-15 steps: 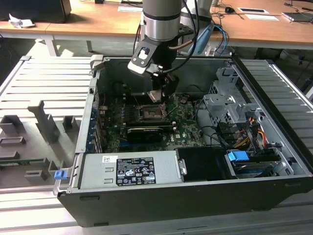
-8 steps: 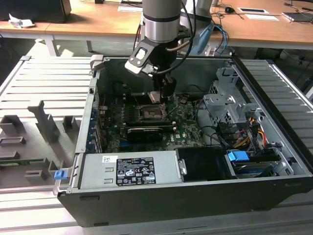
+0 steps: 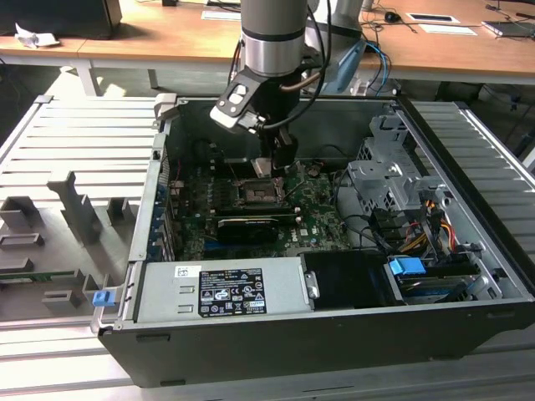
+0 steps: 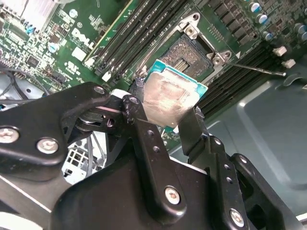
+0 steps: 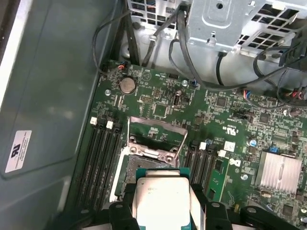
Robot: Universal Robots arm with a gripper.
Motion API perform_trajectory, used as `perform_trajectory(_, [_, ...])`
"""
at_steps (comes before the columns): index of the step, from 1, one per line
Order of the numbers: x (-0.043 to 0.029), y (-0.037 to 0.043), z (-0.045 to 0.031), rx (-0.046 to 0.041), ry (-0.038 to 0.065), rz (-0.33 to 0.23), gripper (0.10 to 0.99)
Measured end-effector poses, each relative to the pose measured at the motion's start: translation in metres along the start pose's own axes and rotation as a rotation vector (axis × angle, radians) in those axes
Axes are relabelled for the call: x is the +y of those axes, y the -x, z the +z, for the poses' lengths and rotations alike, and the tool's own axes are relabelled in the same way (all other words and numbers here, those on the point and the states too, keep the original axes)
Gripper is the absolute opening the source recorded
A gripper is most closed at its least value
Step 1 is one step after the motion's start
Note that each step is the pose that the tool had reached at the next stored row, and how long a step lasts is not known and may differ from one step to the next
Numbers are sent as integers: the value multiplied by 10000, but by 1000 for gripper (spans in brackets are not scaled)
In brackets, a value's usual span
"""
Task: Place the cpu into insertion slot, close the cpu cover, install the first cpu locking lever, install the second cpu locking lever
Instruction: 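Place the cpu into insertion slot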
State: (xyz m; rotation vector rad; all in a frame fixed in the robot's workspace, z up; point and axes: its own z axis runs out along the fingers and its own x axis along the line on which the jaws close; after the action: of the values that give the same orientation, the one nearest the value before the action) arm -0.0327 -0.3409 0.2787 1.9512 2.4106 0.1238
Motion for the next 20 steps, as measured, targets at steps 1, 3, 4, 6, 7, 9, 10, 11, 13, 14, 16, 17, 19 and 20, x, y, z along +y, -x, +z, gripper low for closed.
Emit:
perform_trajectory(1, [-1,0,6,-13,4,162,529])
perform_trajectory(3, [-4,0,31,-45,11,528,529])
perform_trajectory(4, [-5,-2,50,-55,13,638,529])
perform_trajectory(6, [-11,-9,91,-61,16,721,529])
perform_trajectory(7, [-16,-10,110,-62,16,723,529])
perform_trajectory(9, [-28,-10,172,-62,15,721,529])
perform_trajectory(10, [-31,-10,199,-63,16,751,529])
perform_trajectory(11, [-33,-10,207,-70,18,816,529])
perform_trajectory(13, [-34,-10,224,-98,25,1148,529])
perform_trajectory(14, [-35,-9,232,-112,28,1316,529])
perform_trajectory(16, [-41,-10,260,-144,35,1681,529])
perform_trajectory(17, [-45,-10,267,-145,34,1681,529])
perform_trajectory(19, [-66,-14,287,-144,22,1681,529])
perform_trajectory(20, [-72,-15,316,-147,11,1706,529])
